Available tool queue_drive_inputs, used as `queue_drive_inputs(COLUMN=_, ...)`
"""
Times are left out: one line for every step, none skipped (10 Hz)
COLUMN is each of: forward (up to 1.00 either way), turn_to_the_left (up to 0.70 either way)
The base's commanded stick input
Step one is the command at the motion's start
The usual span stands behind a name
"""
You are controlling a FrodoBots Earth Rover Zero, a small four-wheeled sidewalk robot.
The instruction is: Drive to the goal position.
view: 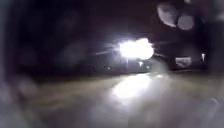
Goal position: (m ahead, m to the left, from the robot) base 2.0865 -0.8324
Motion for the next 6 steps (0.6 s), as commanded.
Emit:
queue_drive_inputs(forward=1.0, turn_to_the_left=0.08)
queue_drive_inputs(forward=1.0, turn_to_the_left=0.05)
queue_drive_inputs(forward=1.0, turn_to_the_left=0.03)
queue_drive_inputs(forward=1.0, turn_to_the_left=0.04)
queue_drive_inputs(forward=1.0, turn_to_the_left=0.04)
queue_drive_inputs(forward=1.0, turn_to_the_left=0.03)
